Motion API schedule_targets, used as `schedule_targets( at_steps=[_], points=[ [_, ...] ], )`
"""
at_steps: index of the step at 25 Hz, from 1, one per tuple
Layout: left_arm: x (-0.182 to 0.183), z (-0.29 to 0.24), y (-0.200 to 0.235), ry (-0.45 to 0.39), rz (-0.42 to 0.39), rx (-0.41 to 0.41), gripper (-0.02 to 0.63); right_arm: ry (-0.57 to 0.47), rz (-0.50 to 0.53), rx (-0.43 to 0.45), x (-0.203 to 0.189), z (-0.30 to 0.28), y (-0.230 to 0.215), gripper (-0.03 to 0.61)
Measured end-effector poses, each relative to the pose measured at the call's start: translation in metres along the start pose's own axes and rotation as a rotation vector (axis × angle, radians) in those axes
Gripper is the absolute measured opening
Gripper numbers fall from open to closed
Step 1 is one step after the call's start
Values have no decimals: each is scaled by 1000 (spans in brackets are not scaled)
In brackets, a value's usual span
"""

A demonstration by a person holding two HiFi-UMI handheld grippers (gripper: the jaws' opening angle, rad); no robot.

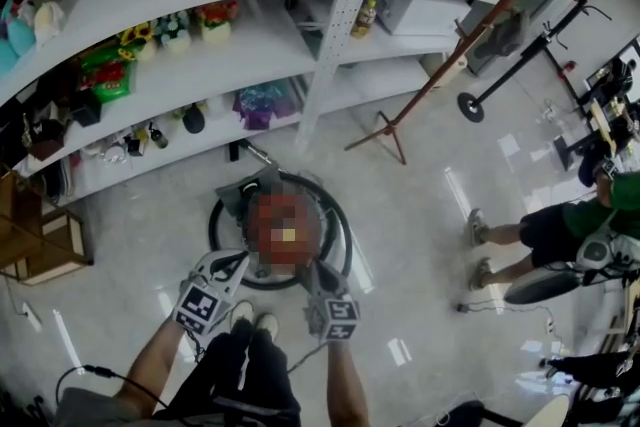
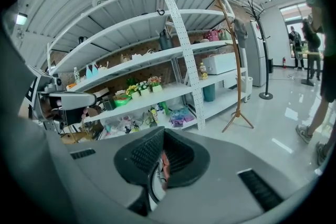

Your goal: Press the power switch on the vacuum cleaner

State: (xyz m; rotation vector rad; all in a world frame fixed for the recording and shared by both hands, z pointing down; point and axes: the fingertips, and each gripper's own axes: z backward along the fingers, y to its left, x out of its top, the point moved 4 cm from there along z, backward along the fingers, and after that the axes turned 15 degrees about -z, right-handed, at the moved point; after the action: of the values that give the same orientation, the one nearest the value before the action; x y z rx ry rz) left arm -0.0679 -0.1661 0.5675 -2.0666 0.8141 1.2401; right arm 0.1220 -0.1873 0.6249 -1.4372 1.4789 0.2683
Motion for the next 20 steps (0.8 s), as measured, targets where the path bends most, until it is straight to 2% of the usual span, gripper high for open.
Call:
schedule_targets(
  at_steps=[20],
  points=[
    [92, 53, 3, -65, -33, 8, 6, -55, 16, 35, 65, 78, 71, 11]
  ],
)
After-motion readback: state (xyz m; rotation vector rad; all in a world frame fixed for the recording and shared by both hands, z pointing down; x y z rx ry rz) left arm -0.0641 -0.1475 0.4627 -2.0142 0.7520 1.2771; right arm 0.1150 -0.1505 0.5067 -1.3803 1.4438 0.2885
